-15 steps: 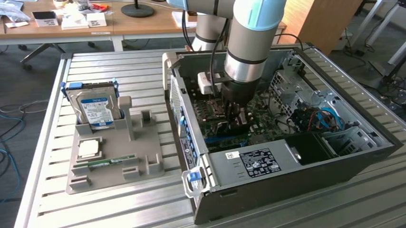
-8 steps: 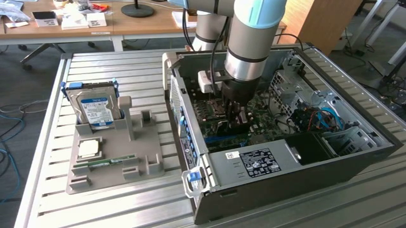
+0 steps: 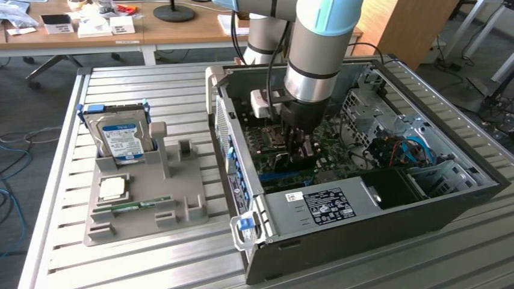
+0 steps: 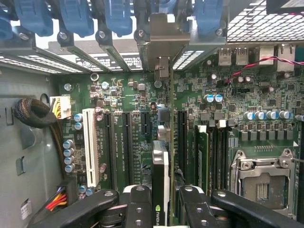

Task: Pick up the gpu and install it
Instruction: 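Insert the gpu into the slot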

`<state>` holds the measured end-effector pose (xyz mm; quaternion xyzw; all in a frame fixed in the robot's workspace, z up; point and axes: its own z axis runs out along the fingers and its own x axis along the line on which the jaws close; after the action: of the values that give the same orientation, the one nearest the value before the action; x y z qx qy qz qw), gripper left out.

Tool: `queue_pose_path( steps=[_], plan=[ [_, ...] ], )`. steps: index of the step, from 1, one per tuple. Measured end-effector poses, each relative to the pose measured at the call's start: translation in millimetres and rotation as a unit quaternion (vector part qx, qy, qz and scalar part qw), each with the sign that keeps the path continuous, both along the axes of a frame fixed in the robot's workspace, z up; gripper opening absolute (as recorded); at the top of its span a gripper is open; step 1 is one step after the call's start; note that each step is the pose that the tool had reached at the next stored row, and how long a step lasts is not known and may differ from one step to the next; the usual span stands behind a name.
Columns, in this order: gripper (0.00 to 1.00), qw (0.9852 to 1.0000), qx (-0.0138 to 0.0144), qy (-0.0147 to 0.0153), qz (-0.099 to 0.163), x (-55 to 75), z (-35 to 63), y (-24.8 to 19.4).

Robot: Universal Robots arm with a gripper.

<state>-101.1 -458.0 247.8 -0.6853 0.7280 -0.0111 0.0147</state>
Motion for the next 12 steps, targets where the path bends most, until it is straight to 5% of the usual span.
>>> queue_pose_path(
  steps=[12],
  plan=[
    [0.27,1.0000,0.0001,0.0000,0.005,0.2,-0.5,0.0]
  ],
)
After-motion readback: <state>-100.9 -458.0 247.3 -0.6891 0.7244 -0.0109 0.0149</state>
